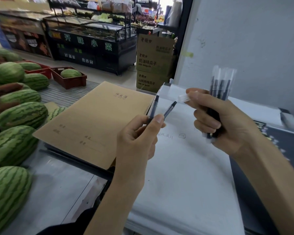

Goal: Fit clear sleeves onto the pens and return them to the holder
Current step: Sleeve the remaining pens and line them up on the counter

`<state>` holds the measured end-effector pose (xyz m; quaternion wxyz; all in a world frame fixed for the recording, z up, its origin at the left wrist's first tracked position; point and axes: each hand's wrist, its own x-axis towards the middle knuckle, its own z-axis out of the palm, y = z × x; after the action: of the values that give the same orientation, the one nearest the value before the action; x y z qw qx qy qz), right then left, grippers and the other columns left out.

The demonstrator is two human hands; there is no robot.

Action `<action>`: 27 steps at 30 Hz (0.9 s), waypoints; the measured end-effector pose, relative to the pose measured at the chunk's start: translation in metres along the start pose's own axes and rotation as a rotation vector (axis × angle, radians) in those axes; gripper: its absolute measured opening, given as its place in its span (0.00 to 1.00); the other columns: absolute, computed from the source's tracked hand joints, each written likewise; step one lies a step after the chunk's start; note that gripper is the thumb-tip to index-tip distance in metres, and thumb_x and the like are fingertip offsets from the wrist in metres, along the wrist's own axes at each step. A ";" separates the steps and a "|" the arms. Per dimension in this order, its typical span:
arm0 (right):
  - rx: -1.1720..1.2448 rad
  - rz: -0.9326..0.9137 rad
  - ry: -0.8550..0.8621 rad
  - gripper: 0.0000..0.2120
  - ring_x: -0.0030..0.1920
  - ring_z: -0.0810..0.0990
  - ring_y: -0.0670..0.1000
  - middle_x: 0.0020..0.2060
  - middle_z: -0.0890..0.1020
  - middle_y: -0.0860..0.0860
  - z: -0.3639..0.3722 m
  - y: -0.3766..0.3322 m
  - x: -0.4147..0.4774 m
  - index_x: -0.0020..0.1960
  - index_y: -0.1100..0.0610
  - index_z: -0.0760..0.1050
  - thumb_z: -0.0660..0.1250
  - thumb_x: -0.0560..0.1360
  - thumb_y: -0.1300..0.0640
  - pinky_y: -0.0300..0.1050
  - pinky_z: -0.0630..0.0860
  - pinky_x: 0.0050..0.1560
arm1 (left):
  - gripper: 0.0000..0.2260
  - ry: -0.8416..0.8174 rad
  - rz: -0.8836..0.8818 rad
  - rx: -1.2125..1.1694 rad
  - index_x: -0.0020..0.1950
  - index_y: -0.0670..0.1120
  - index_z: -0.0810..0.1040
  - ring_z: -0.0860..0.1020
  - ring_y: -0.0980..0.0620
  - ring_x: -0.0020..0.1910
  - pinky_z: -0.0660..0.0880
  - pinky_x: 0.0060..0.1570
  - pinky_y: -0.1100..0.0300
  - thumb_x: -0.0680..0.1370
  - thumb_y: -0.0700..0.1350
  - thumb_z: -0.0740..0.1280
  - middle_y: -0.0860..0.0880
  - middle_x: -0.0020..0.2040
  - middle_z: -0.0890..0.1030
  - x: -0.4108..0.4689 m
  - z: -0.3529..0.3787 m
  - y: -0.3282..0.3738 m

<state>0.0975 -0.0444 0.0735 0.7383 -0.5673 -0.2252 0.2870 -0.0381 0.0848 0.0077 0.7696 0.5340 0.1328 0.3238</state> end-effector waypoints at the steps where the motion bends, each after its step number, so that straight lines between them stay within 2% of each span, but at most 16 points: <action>1: 0.001 -0.008 -0.004 0.05 0.19 0.57 0.43 0.49 0.87 0.56 0.000 0.000 0.000 0.47 0.54 0.85 0.74 0.72 0.56 0.34 0.60 0.21 | 0.13 0.000 0.000 0.000 0.41 0.41 0.82 0.55 0.54 0.24 0.54 0.24 0.63 0.75 0.51 0.73 0.51 0.29 0.59 0.000 0.000 0.000; 3: -0.004 -0.020 -0.024 0.06 0.19 0.57 0.43 0.52 0.88 0.59 0.000 0.000 -0.001 0.49 0.53 0.86 0.74 0.73 0.55 0.34 0.60 0.21 | 0.12 -0.001 -0.002 -0.002 0.42 0.41 0.82 0.55 0.55 0.25 0.54 0.24 0.63 0.75 0.51 0.73 0.50 0.29 0.59 0.000 0.000 0.001; 11: -0.058 -0.055 -0.033 0.13 0.19 0.58 0.43 0.55 0.87 0.57 -0.002 0.002 0.000 0.57 0.54 0.87 0.75 0.73 0.53 0.34 0.61 0.22 | 0.11 -0.003 -0.005 0.001 0.42 0.43 0.83 0.55 0.55 0.25 0.54 0.24 0.63 0.75 0.51 0.73 0.50 0.29 0.59 -0.001 0.000 0.002; 13: -0.070 -0.063 -0.014 0.12 0.20 0.58 0.43 0.56 0.87 0.58 -0.002 0.002 0.001 0.57 0.54 0.86 0.75 0.74 0.54 0.35 0.61 0.22 | 0.12 -0.004 -0.005 0.008 0.42 0.42 0.83 0.55 0.54 0.25 0.54 0.24 0.62 0.75 0.51 0.73 0.50 0.29 0.59 -0.001 0.000 0.002; 16: -0.080 -0.078 0.030 0.07 0.20 0.58 0.44 0.57 0.86 0.60 -0.003 0.001 0.002 0.51 0.57 0.81 0.74 0.76 0.56 0.35 0.62 0.22 | 0.12 -0.001 -0.002 0.011 0.42 0.42 0.82 0.55 0.54 0.25 0.53 0.25 0.62 0.76 0.51 0.73 0.49 0.29 0.58 -0.001 0.000 0.001; 18: -0.097 -0.084 0.052 0.05 0.19 0.58 0.45 0.55 0.87 0.60 -0.006 0.001 0.003 0.49 0.57 0.77 0.73 0.77 0.58 0.36 0.62 0.22 | 0.12 0.002 -0.003 0.005 0.42 0.42 0.83 0.55 0.54 0.25 0.53 0.25 0.61 0.76 0.51 0.73 0.48 0.30 0.58 -0.001 0.000 0.001; 21: -0.099 -0.078 0.042 0.01 0.20 0.57 0.46 0.48 0.87 0.55 -0.008 0.000 0.003 0.49 0.56 0.78 0.70 0.79 0.59 0.37 0.61 0.22 | 0.11 0.005 -0.008 0.004 0.42 0.43 0.83 0.55 0.54 0.25 0.53 0.25 0.62 0.75 0.51 0.73 0.50 0.29 0.58 0.000 0.000 0.001; 25: -0.096 -0.045 0.015 0.12 0.21 0.58 0.47 0.43 0.79 0.52 -0.008 0.001 0.002 0.57 0.54 0.85 0.65 0.79 0.59 0.39 0.61 0.23 | 0.13 0.007 -0.005 0.008 0.43 0.41 0.82 0.55 0.54 0.25 0.54 0.25 0.61 0.76 0.51 0.73 0.50 0.29 0.58 0.000 0.000 0.001; 27: -0.125 -0.042 -0.001 0.12 0.21 0.58 0.47 0.42 0.79 0.51 -0.007 0.001 0.001 0.59 0.54 0.85 0.66 0.80 0.58 0.39 0.61 0.23 | 0.13 0.006 -0.004 0.015 0.44 0.40 0.82 0.55 0.54 0.25 0.54 0.25 0.62 0.75 0.51 0.72 0.50 0.29 0.59 -0.001 0.000 0.001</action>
<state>0.1025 -0.0487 0.0708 0.7072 -0.6072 -0.2549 0.2571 -0.0390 0.0848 0.0085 0.7659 0.5384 0.1386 0.3230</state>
